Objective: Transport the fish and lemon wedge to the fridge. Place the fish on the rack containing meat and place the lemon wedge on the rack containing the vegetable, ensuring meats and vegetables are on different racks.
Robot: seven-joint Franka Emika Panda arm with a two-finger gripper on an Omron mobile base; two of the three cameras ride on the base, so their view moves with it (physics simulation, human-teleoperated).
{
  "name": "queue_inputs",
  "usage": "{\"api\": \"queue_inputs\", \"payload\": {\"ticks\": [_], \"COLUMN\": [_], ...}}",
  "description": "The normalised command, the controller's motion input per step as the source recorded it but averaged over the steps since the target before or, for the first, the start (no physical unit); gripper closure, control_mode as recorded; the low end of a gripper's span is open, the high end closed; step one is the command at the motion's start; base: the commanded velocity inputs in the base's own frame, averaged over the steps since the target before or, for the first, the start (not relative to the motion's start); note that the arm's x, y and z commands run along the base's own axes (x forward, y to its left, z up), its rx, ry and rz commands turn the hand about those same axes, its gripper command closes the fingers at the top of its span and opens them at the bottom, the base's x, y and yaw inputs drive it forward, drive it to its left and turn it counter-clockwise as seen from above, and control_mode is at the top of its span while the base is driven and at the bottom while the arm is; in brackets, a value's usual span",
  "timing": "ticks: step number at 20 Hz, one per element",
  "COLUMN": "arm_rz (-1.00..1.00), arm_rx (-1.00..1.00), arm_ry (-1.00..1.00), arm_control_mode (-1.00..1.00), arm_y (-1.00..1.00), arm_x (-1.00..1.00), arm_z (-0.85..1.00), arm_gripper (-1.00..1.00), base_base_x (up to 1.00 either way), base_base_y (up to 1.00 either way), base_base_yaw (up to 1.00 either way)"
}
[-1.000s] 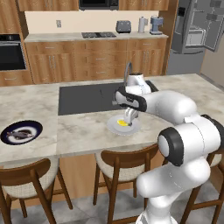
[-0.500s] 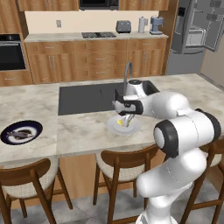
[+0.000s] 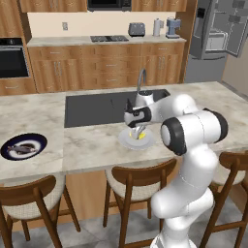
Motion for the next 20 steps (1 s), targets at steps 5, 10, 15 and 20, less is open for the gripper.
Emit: {"api": "queue_inputs", "payload": {"ticks": [5,10,15,20], "arm_rz": [0.00,0.00,0.00,0.00], "arm_rx": [0.00,0.00,0.00,0.00], "arm_ry": [0.01,0.00,0.04,0.12], "arm_control_mode": [-1.00,-1.00,-1.00,-1.00], "arm_y": [0.00,0.04,0.06,0.00], "arm_x": [0.41,0.40,0.44,0.34], "arm_z": [-0.38,-0.32,-0.37,-0.32], "arm_gripper": [-1.00,-1.00,-1.00,-1.00], "base_base_x": [0.00,0.00,0.00,0.00], "base_base_y": [0.00,0.00,0.00,0.00], "base_base_yaw": [0.00,0.00,0.00,0.00]}}
